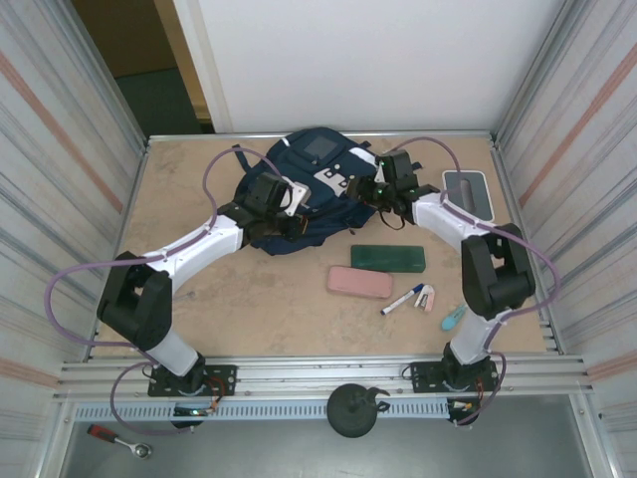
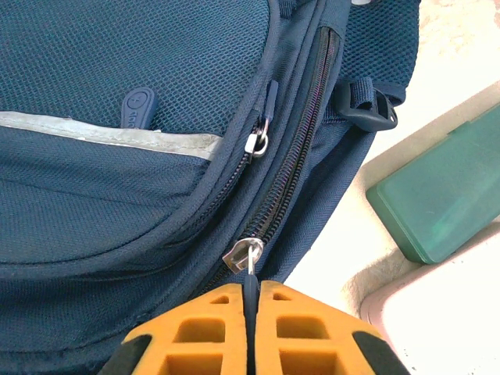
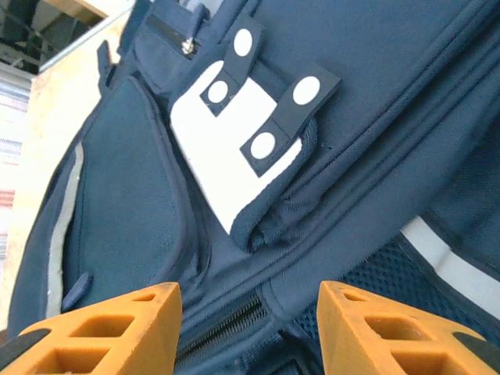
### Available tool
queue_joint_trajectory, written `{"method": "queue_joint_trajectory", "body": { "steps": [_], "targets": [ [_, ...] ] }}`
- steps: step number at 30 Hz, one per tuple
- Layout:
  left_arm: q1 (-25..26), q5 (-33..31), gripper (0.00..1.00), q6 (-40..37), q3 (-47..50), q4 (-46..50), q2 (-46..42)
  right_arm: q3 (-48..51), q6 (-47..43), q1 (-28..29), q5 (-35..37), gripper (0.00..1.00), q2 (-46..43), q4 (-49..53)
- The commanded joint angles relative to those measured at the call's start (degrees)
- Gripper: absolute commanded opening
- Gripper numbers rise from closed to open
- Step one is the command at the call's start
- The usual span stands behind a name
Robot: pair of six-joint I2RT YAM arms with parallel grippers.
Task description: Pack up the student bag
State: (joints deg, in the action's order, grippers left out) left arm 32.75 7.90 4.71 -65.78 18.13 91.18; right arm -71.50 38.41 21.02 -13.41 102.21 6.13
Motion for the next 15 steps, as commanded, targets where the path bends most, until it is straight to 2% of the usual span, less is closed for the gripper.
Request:
{"method": "queue_joint_trajectory", "body": {
  "steps": [1, 11, 14, 15],
  "targets": [
    [0.12, 1.11, 0.0, -0.46, -1.64, -3.1, -0.94, -3.47, 3.29, -0.24, -1.56, 0.5, 4.62, 4.89],
    [0.56, 2.42, 0.0, -0.29, -1.27, -4.29, 0.32, -3.18, 7.78, -0.52, -2.88, 0.53, 9.21, 2.09],
    [0.65, 2.73, 0.0, -0.15, -1.04, -4.39, 0.68, -3.72, 8.93, -0.82, -4.18, 0.44, 10.93, 0.33],
    [0.72, 2.67, 0.0, -0.16, -0.93, -4.42, 0.66, -3.73, 9.25, -0.89, -4.59, 0.36, 11.25, -0.26]
  ]
}}
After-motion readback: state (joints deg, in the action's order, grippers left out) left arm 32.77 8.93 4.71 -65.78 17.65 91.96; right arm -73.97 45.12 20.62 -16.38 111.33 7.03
